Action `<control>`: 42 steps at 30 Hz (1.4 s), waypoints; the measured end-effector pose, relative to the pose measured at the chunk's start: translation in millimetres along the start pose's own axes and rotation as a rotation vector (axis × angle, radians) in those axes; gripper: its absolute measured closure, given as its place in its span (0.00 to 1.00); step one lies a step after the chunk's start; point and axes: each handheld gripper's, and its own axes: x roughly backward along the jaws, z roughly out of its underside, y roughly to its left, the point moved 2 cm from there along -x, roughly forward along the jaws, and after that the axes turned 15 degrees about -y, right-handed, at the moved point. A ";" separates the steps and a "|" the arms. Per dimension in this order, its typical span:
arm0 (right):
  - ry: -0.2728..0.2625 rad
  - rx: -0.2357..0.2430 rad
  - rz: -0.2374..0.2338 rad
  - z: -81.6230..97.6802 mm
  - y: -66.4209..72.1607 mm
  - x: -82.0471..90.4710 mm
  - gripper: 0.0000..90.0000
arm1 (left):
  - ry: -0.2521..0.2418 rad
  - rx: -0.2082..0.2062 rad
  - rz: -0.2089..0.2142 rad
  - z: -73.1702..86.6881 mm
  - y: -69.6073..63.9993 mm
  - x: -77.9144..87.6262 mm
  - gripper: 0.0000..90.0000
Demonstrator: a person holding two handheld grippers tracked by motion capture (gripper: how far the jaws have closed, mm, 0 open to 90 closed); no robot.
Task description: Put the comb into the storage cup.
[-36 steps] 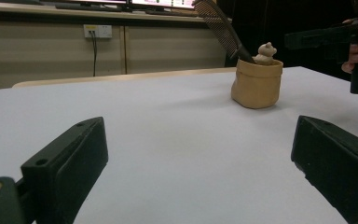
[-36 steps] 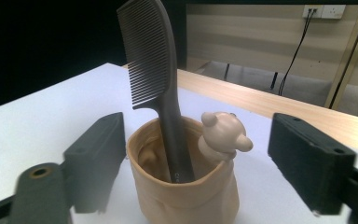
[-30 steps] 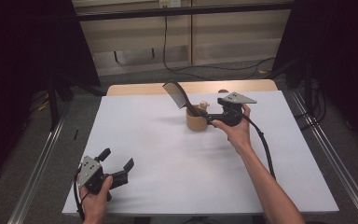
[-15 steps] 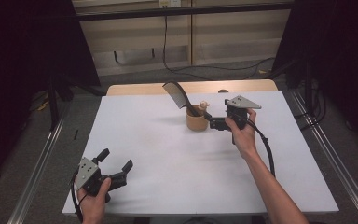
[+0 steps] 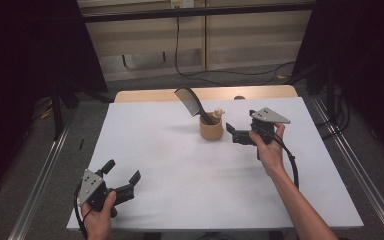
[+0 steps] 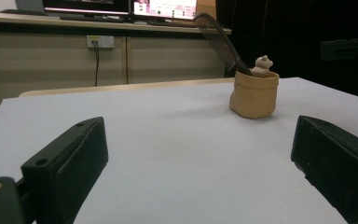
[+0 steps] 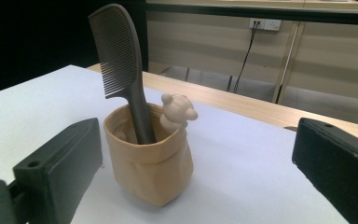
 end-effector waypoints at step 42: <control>-0.109 0.004 0.076 7.7 -8.8 95.9 0.00 | 0.003 0.006 -0.007 0.2 -2.0 2.6 0.04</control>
